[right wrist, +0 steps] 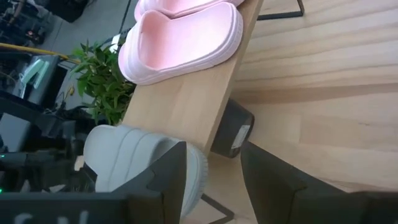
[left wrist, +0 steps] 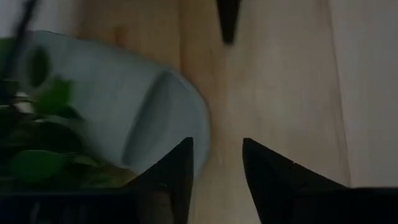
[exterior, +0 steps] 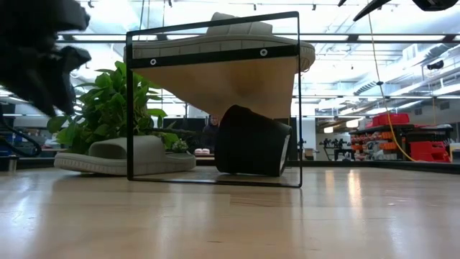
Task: Pick and place slides into the shelf
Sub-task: Put the gray slide on the shelf
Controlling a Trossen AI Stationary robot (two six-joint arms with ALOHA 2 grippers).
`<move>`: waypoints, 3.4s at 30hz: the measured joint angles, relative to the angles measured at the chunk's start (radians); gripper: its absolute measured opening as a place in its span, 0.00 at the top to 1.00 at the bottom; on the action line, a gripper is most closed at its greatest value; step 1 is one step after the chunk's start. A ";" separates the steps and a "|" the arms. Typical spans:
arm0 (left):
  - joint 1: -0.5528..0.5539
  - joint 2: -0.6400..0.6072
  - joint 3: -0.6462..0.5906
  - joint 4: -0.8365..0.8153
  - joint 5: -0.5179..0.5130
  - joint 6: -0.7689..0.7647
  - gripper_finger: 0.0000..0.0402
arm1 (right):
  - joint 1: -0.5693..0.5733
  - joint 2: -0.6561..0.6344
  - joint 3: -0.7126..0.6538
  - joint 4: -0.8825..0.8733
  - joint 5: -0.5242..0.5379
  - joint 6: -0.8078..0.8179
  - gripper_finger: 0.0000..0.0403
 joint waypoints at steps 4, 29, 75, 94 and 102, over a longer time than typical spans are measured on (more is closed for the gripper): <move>0.000 0.000 -0.041 0.031 0.032 0.069 0.56 | 0.000 0.000 0.000 0.000 0.000 0.000 0.61; 0.143 0.020 -0.101 0.145 0.123 0.347 0.46 | 0.000 0.000 0.000 0.000 0.009 -0.057 0.61; 0.166 0.241 -0.101 0.215 0.063 0.191 0.70 | 0.000 0.000 0.000 0.020 0.008 -0.081 0.61; 0.122 0.230 -0.069 0.101 0.188 0.008 0.95 | 0.000 0.000 0.000 0.019 0.008 -0.083 0.61; 0.067 0.215 -0.008 0.027 0.315 -0.074 0.95 | 0.000 0.000 0.000 0.019 0.008 -0.101 0.61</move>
